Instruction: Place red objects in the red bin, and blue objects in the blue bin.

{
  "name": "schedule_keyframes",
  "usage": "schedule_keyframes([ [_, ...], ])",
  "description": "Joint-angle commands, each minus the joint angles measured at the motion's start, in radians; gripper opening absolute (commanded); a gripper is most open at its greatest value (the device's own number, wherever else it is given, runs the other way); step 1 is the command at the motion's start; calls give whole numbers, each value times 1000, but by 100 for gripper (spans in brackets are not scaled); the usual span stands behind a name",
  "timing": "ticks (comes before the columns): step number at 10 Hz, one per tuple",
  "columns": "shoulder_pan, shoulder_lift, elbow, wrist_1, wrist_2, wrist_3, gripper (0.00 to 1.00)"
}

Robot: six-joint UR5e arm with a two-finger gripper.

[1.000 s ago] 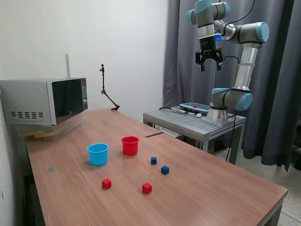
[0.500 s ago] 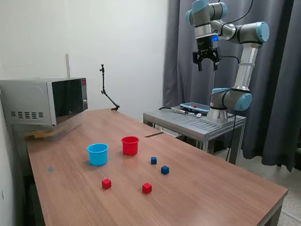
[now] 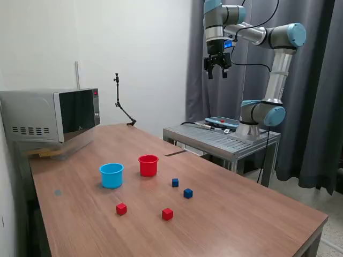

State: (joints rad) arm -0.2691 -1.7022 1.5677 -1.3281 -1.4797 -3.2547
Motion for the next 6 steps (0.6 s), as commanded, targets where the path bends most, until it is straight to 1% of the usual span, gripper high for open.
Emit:
schedule_keyframes([
  [1,-15,77,-23,-139,7,-2,100],
  [2,-15,111,-44,-192,7,-3,100],
  [3,-15,154,-81,-216,9,-4,100],
  [5,-10,226,-135,-230,10,-2,100],
  [6,-7,245,-150,-262,36,-3,100],
])
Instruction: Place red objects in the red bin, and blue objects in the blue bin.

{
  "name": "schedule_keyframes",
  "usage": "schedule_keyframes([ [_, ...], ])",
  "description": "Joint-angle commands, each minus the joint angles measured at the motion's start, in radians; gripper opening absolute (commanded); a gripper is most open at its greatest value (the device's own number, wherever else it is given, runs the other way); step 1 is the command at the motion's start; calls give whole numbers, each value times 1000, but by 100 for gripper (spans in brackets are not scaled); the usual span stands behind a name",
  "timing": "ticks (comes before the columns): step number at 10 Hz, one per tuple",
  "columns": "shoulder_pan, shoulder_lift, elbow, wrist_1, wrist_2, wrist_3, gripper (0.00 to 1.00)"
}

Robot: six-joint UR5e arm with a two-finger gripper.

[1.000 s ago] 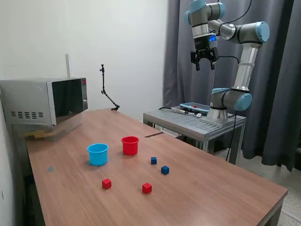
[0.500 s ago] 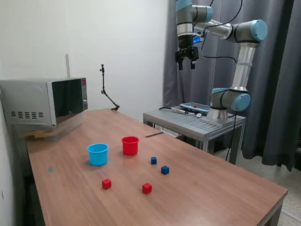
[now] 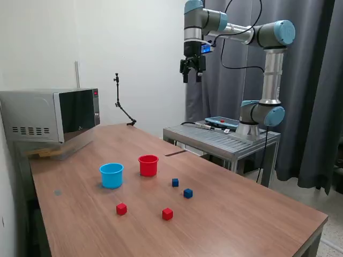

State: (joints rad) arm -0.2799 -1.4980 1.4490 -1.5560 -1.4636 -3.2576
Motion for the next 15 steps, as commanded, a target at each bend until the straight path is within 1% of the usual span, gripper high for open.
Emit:
schedule_keyframes([
  [1,4,60,-39,-64,73,-2,100],
  [2,5,86,-41,-88,94,-4,100],
  [5,14,175,-38,-145,94,-10,100],
  [6,42,195,-41,-151,91,-31,100],
  [7,48,234,-50,-153,82,-43,100],
  [8,59,275,-48,-162,88,-45,100],
  [9,117,313,-52,-209,85,-45,100],
  [10,129,347,-61,-222,85,-45,100],
  [11,151,392,-97,-219,80,-37,100],
  [12,157,434,-152,-219,81,-33,100],
  [13,166,467,-176,-217,81,-33,100],
  [15,183,513,-193,-219,81,-31,100],
])
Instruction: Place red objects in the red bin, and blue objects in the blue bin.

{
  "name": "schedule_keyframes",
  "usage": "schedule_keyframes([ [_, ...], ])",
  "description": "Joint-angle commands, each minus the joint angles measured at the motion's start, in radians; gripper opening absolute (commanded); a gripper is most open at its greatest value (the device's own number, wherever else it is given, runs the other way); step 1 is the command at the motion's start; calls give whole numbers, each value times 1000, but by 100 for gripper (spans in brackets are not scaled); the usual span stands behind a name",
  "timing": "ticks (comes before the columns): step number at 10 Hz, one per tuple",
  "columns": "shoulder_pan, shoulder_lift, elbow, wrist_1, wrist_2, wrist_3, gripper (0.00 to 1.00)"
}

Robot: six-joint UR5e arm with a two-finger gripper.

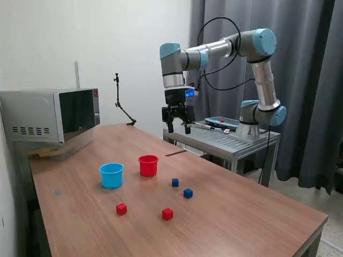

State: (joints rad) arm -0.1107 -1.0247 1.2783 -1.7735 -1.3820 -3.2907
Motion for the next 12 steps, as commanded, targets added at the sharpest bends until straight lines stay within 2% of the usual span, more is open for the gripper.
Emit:
schedule_keyframes([
  [1,25,64,-30,-1,1,6,100],
  [3,42,98,-33,-10,1,3,100],
  [5,66,117,-22,-75,-3,-9,100],
  [6,66,120,-8,-122,-3,-10,100],
  [7,66,121,36,-217,-11,-10,100],
  [8,68,120,68,-278,-35,-10,100],
  [9,72,123,126,-337,-98,-9,100],
  [10,77,121,179,-400,-104,-9,100],
  [12,88,121,254,-435,-106,-10,100],
])
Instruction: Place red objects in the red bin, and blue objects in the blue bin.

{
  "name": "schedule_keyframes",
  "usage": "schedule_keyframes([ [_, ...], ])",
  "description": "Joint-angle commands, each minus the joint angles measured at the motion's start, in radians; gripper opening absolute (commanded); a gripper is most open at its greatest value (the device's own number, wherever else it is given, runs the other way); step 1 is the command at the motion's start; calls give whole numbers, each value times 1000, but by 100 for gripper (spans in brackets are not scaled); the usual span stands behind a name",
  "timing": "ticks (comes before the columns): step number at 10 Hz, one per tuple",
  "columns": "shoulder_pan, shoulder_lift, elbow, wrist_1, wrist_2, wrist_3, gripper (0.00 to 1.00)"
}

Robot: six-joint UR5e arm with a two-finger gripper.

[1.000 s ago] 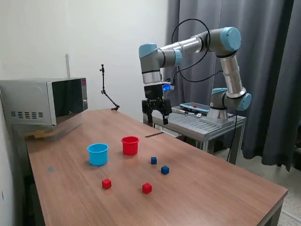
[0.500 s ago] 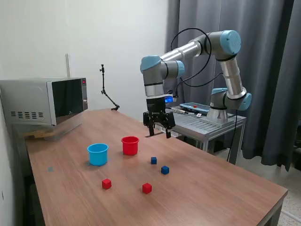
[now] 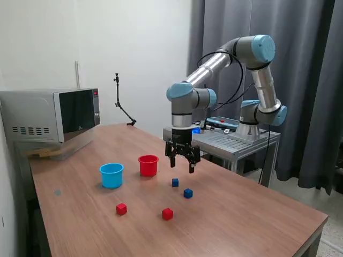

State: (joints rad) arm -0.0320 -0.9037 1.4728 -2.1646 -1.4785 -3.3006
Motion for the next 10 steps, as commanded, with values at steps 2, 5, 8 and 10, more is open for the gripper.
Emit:
schedule_keyframes([
  [2,41,-3,77,-84,-11,-1,100],
  [5,81,0,76,-103,-19,1,100],
  [8,83,11,73,-136,-20,13,100],
  [10,81,26,75,-162,-29,53,100],
])
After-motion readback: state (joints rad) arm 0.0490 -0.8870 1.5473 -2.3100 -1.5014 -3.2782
